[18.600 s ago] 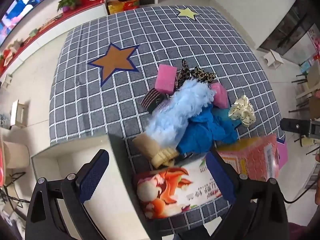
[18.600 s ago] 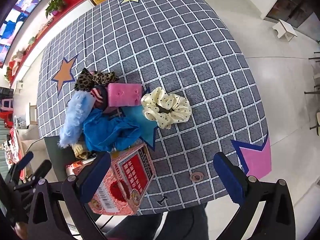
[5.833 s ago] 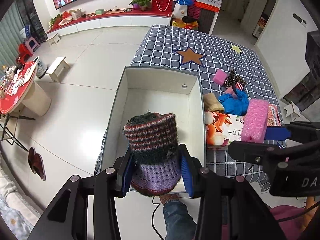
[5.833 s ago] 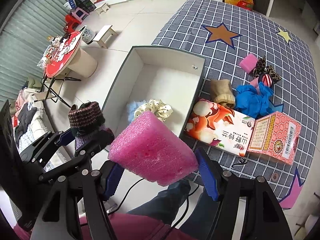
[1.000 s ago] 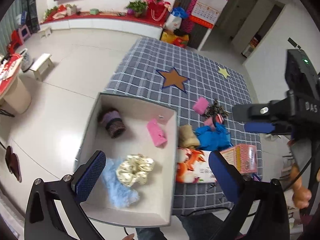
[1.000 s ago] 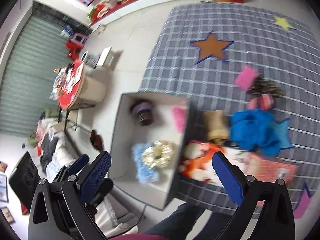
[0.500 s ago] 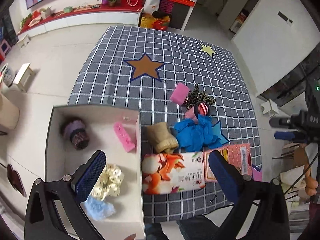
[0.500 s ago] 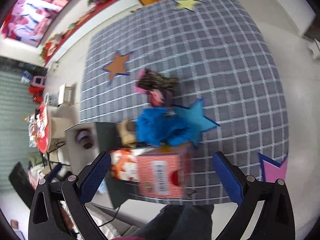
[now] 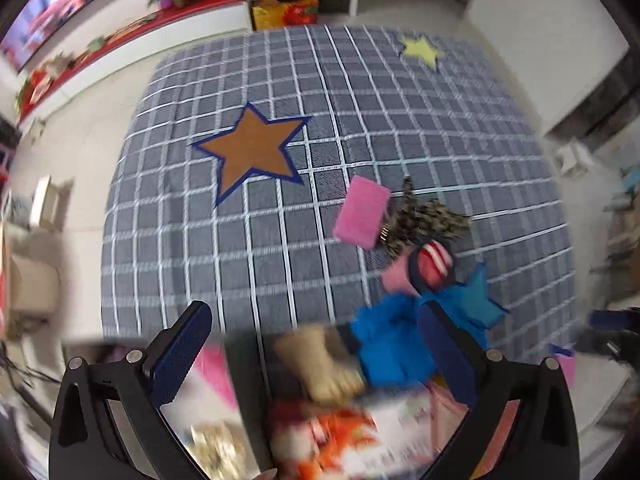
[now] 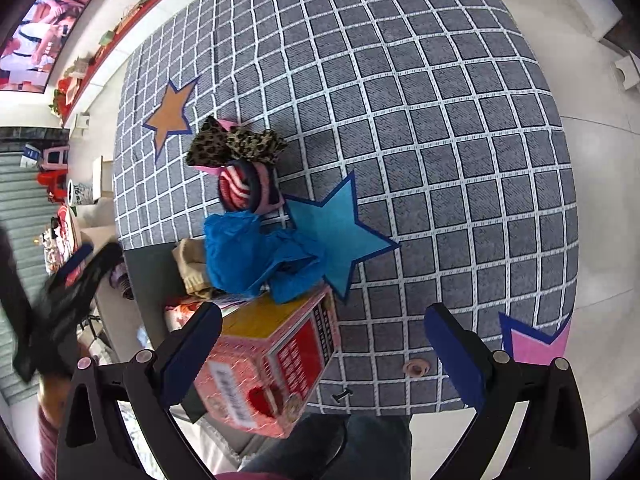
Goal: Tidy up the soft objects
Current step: 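Move both tools back to the pile and reach for the leopard bow and pink foam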
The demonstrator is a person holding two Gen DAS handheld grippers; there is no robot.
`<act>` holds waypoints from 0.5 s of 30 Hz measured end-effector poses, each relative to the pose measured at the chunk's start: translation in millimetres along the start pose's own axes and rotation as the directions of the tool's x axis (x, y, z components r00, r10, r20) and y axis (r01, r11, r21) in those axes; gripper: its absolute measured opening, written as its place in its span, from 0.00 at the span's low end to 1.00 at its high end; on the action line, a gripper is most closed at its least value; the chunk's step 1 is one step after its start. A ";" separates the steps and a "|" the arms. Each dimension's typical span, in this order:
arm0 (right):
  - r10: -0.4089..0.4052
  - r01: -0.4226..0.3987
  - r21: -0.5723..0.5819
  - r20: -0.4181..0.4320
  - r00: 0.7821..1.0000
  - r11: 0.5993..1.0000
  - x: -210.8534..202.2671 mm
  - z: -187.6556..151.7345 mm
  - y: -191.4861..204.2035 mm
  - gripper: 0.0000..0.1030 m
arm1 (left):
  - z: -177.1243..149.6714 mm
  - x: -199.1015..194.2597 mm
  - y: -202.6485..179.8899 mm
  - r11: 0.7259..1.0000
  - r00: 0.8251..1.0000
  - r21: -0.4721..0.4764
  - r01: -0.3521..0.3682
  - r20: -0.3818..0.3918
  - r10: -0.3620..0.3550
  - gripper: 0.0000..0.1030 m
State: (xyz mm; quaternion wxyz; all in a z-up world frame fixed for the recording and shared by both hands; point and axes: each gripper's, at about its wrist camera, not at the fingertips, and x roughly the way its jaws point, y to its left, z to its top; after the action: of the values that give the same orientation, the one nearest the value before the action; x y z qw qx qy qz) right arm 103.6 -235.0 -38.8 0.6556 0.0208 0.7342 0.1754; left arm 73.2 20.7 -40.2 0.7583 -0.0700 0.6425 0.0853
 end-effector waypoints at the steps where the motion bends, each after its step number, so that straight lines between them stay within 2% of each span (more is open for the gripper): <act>1: 0.003 -0.003 0.000 -0.010 1.000 1.000 2.9 2.2 -2.2 0.99 | 8.0 14.6 -2.3 1.000 1.000 0.019 -0.021 -0.021 0.021 1.00; 5: 0.011 -0.011 -0.004 -0.045 0.999 1.000 15.4 11.3 -11.0 0.99 | 29.8 60.6 -6.6 0.997 0.996 0.071 0.002 -0.092 0.004 1.00; 9: 0.012 -0.014 -0.018 -0.081 0.997 1.000 28.1 23.3 -15.1 0.99 | 44.3 90.6 -15.8 0.992 0.993 0.129 0.010 -0.115 0.005 1.00; 13: 0.003 -0.007 -0.032 -0.109 0.994 0.999 36.4 34.6 -17.1 0.99 | 53.1 115.5 -26.0 0.989 0.984 0.128 0.078 -0.169 -0.056 1.00; 15: -0.009 0.004 -0.047 -0.115 0.993 0.999 39.2 40.0 -15.5 0.99 | 54.5 126.0 -29.1 0.990 0.983 0.130 0.051 -0.180 -0.027 1.00</act>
State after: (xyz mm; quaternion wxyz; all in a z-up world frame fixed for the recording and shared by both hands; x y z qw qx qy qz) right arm 140.0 -230.2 -83.8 0.6129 -0.0071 0.7666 0.1913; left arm 152.2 9.0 -155.6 0.7026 -0.0390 0.7102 0.0203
